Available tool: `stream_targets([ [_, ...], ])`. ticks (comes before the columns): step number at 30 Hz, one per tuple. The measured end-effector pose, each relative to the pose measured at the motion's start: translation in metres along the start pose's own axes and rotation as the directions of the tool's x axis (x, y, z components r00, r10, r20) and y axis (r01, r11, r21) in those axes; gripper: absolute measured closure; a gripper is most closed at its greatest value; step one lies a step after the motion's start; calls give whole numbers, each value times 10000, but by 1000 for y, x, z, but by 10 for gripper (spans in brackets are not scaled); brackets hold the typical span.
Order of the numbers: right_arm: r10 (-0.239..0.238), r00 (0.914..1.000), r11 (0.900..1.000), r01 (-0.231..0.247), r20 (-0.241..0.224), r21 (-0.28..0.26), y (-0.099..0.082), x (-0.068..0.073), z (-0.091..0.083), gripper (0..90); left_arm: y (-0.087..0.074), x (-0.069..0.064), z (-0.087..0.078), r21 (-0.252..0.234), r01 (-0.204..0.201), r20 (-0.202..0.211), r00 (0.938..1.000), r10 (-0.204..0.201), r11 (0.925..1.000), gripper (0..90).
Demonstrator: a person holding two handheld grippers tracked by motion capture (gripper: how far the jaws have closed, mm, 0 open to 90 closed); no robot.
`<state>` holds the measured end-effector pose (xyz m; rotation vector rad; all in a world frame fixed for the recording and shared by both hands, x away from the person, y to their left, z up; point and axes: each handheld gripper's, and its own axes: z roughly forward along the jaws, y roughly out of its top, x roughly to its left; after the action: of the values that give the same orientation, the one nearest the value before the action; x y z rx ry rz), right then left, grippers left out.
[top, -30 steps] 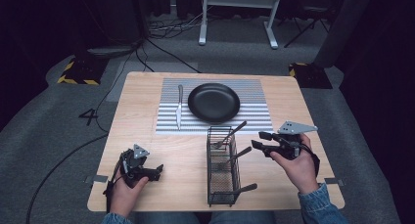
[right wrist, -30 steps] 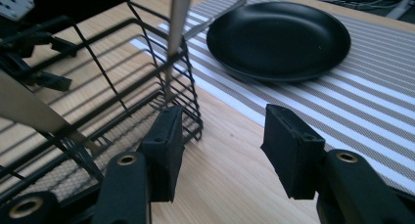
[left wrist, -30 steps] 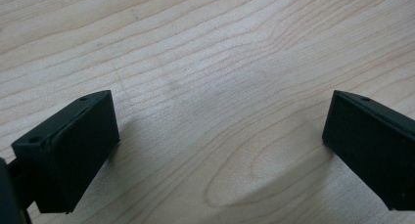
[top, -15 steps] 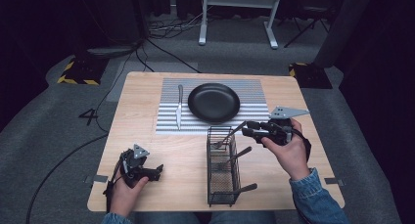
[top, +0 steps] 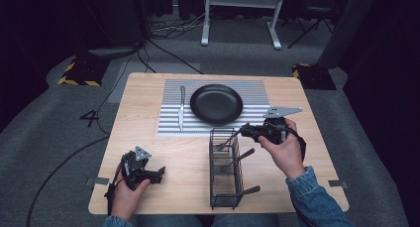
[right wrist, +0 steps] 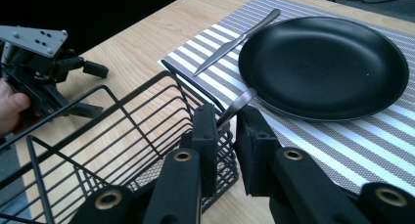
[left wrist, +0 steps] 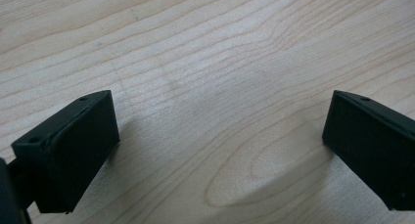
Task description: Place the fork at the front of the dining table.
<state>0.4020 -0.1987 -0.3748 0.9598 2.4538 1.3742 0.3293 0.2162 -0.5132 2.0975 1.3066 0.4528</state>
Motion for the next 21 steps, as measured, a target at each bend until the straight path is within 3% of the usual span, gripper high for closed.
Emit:
stream_targets([
  [4, 93, 9996, 9999, -96, -277, -120, 1, 2, -1, 822, 0, 0, 0, 0, -1, 0, 10000, 1, 10000, 4],
  [10, -152, 9992, 9992, 138, -367, -388, 9, 9, -3, 869, 0, 0, 0, 1, 0, 2, 10000, 0, 10000, 4],
  [15, -451, 9987, 9974, 436, -237, -578, 15, 15, -3, 871, 0, 0, 0, -10, 2, 10, 10000, -2, 10000, 4],
  [21, -843, 9964, 9935, 835, -68, -775, 29, 22, -15, 871, 0, 0, 0, -8, 0, 11, 10000, 0, 10000, 4],
])
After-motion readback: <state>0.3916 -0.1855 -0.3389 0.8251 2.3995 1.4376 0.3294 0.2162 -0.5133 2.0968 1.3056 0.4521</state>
